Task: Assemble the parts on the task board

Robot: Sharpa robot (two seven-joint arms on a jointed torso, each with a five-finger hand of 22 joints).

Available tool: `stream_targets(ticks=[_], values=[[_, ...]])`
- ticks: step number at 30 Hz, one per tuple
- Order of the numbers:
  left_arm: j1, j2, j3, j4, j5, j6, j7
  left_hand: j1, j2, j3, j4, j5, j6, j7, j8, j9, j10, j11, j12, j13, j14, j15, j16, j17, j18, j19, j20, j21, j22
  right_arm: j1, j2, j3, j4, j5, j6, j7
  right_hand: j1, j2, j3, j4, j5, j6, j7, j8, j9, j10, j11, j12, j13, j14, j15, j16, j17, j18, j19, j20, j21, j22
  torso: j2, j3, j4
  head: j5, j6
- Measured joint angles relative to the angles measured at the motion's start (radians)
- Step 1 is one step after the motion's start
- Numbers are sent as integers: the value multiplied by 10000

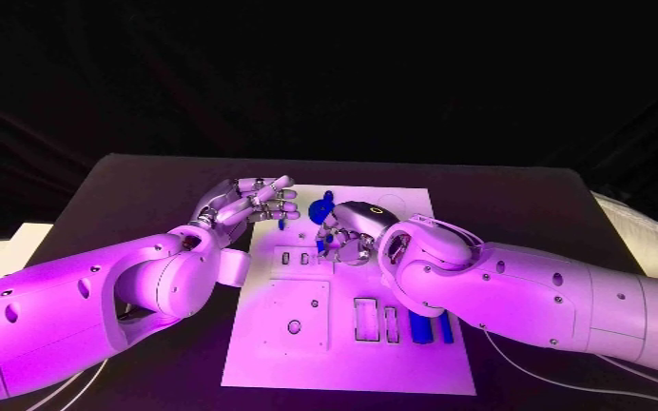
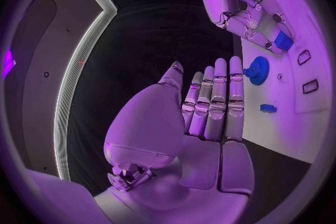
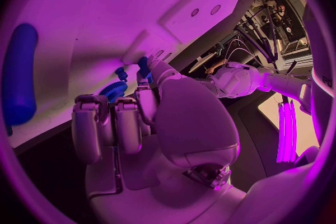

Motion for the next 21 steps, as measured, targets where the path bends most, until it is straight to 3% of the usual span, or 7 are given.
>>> stream_targets(ticks=[7,21], values=[[0,0,0,5,5,0,2,0,0,0,0,0,0,0,0,0,0,0,0,0,0,0,0,-1,0,0,0,0,0,-6,173,0,-93,-164,110,-7,-82,-78,45,-45,156,-1,-2,0,4,68,-69,-24,-8,0,0,-39,-1,0,0,0,0,-1,-1,0,-6,51,-49],[0,6,0,-7,10,1,2,0,0,0,0,0,0,0,0,0,0,0,0,0,0,0,0,-2,0,0,0,0,0,-37,239,-2,-50,-311,307,20,-343,-131,43,-47,-11,-13,-18,-3,75,97,-98,-56,-142,0,0,-39,-2,-1,-37,-36,0,-3,-4,1,-6,102,-120]])
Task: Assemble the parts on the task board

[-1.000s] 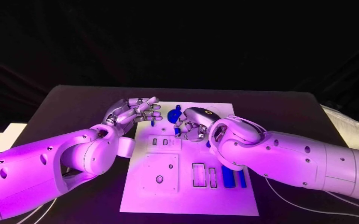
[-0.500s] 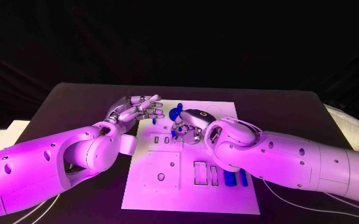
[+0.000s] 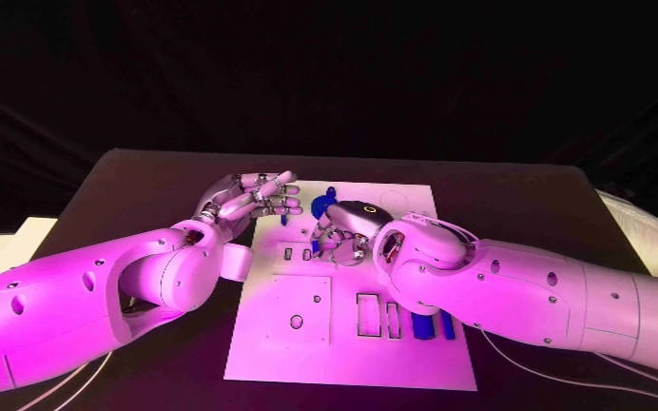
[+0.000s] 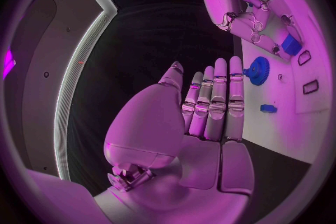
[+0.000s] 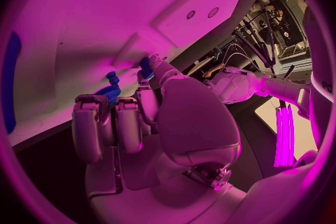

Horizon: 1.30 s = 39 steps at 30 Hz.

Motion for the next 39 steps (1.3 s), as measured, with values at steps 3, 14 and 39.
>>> stream_targets(ticks=[3,14,39], values=[[0,0,0,0,1,0,0,0,0,0,0,0,0,0,0,0,0,0,0,0,0,0,0,0,-1,0,0,0,0,-8,-7,3,27,-15,63,5,0,0,-1,-1,0,-6,-6,-2,-1,0,0,1,-2,0,0,0,0,0,0,0,0,0,-2,0,0,4,-12],[0,2,0,-5,3,0,-3,0,0,0,0,0,0,0,0,0,0,0,0,0,0,0,0,-1,0,0,0,0,0,-26,-44,16,91,-82,245,14,-120,-120,-23,19,-1,19,-52,-31,-8,-34,-36,-107,-14,0,0,-38,8,0,0,0,0,-1,-2,2,-1,-19,-14],[0,3,0,-3,7,2,-15,0,0,29,-29,0,0,0,0,0,0,0,-59,0,0,0,-39,27,0,0,0,0,0,-59,-38,-10,77,-239,261,-1,-786,-817,-587,145,107,-772,260,-377,-203,-433,178,-903,-526,37,113,-118,5,-1,-159,131,-78,-4,-6,-3,7,-62,-28]])
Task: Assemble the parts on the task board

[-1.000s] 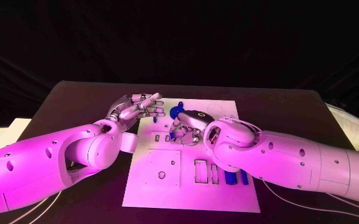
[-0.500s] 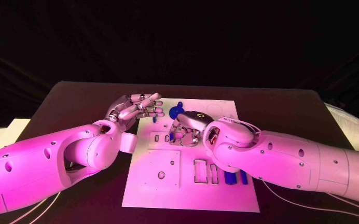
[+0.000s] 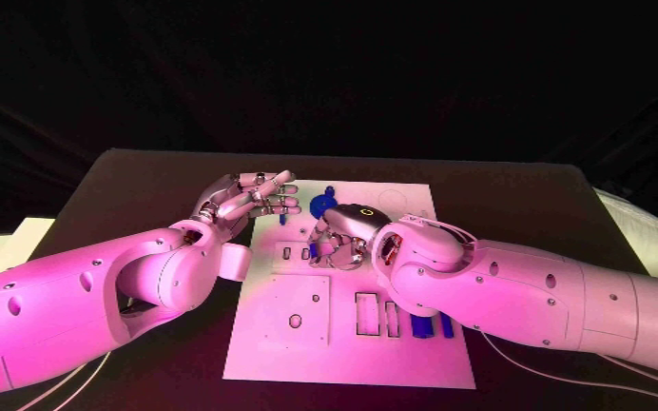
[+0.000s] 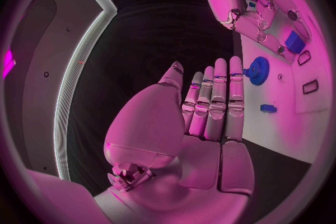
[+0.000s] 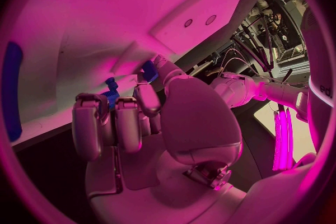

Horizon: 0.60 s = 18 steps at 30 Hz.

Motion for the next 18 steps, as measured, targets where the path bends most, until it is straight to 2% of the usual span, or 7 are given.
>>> stream_targets(ticks=[10,13,18], values=[[0,-3,0,0,1,5,-8,0,0,0,0,0,0,0,0,0,0,0,0,0,0,0,0,-1,0,0,0,0,0,-47,-34,-31,58,-6,-217,-6,-170,-170,-612,215,-1,-285,65,0,-21,-265,57,-403,-325,-36,36,-77,-1,1,-55,87,-79,6,1,0,-1,4,12],[0,-3,0,0,1,8,-9,0,0,0,0,0,0,0,0,0,0,0,0,0,0,0,0,-1,0,0,0,0,0,-88,-86,-50,107,-6,-399,-11,-170,-170,-713,261,-1,-319,60,1,-20,-340,53,-531,-442,0,70,-95,-2,1,-91,123,-125,7,1,1,-1,6,13],[0,1,0,-16,2,12,-13,25,24,-6,-6,0,0,0,-40,0,0,0,0,0,21,-20,0,29,0,3,-2,0,0,-133,-237,-60,324,-29,-946,1,-32,-308,-1049,320,77,-512,120,-37,-44,-532,105,-921,-751,-36,106,-155,-3,0,-163,193,-201,7,3,4,-2,11,14]])
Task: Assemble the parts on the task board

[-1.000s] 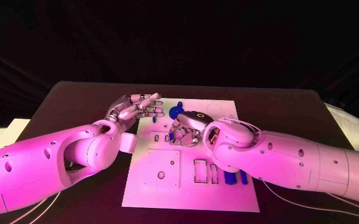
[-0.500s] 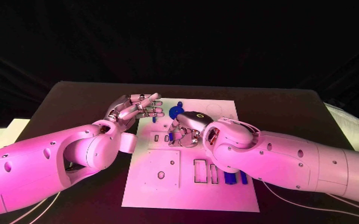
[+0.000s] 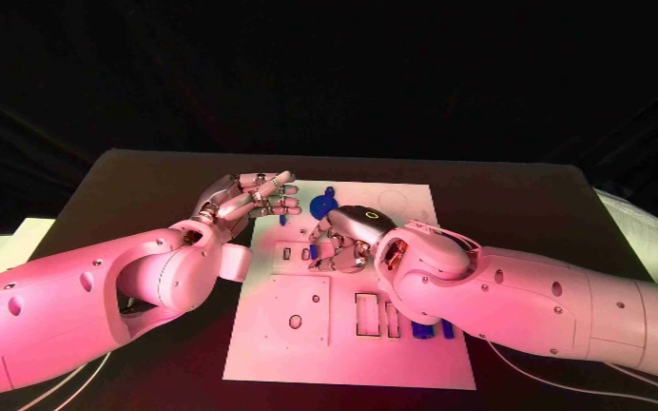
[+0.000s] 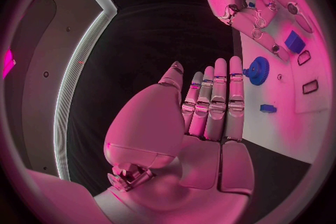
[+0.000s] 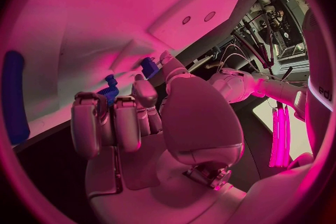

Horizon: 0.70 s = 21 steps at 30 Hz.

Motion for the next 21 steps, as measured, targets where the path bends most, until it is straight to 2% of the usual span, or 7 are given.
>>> stream_targets(ticks=[6,12,13,15,17,18,21], values=[[0,4,0,-81,-1,-4,-39,15,15,-52,-52,0,109,-109,-51,0,96,-96,-48,2,946,-229,518,463,116,702,-227,431,208,-8,-349,72,535,-12,-774,262,205,-126,-628,264,0,-267,53,0,0,-71,3,-64,-155,36,36,-56,-1,0,-57,-17,-1,0,-5,9,-10,18,12],[-1,10,0,-220,-158,-35,-232,7,7,-182,-58,-40,427,-346,-51,16,984,-406,225,252,2470,-710,2529,1914,116,1898,-745,1797,997,146,-1025,162,1297,76,-1051,822,548,-71,-1119,654,-1,-365,80,0,1,-160,91,-183,-298,0,71,-96,-1,1,-94,20,-53,-1,-51,25,-30,38,28],[0,1,0,-242,-266,-35,-344,-46,-46,-216,-24,-40,506,-365,-51,30,1208,-482,357,335,2620,-784,3100,2398,115,2031,-810,2041,1148,214,-1226,179,1462,141,-1052,969,591,-27,-1147,682,-22,-394,109,0,1,-165,85,-219,-330,0,71,-96,-1,1,-108,34,-86,-1,-66,25,-33,50,28],[8,-34,0,-259,-506,-32,-612,-152,-97,-303,64,-40,629,-487,-40,69,1640,-643,689,604,2893,-962,5622,4699,114,2303,-971,2839,1788,340,-1587,196,1720,322,-1035,1211,841,89,-1149,683,-60,-400,114,0,3,-246,76,-270,-388,0,71,-96,-2,0,-108,34,-86,-2,-104,37,-45,66,15],[57,-101,12,-261,-925,19,-1144,-282,-217,-448,103,-40,781,-638,72,138,2093,-820,1267,1086,3011,-1078,8360,7221,46,2779,-1129,4511,3596,526,-2061,210,1980,690,-971,1502,1021,269,-1141,675,-61,-400,114,0,25,-246,76,-279,-426,0,71,-131,-2,0,-165,49,-147,-2,-153,50,-58,93,-8],[103,-137,17,-263,-1178,69,-1462,-424,-245,-533,183,-40,863,-721,156,192,2318,-922,1690,1440,3014,-1105,9646,8429,-144,3002,-1200,5457,4675,621,-2287,214,2083,912,-931,1623,1117,365,-1090,624,-61,-396,110,0,39,-267,54,-309,-443,0,71,-152,-2,1,-185,29,-165,-2,-177,56,-65,108,-15],[305,-184,27,-307,-2016,325,-2471,-758,-203,-836,351,-40,983,-904,450,434,2117,-1030,3183,2827,2988,-1267,11897,10157,-387,3204,-1339,7368,6806,912,-2877,224,2275,1628,-821,1898,1380,627,-960,495,-42,-298,12,97,72,-274,47,-294,-426,1,71,-178,-2,1,-198,16,-165,-2,-261,81,-90,146,-45]])
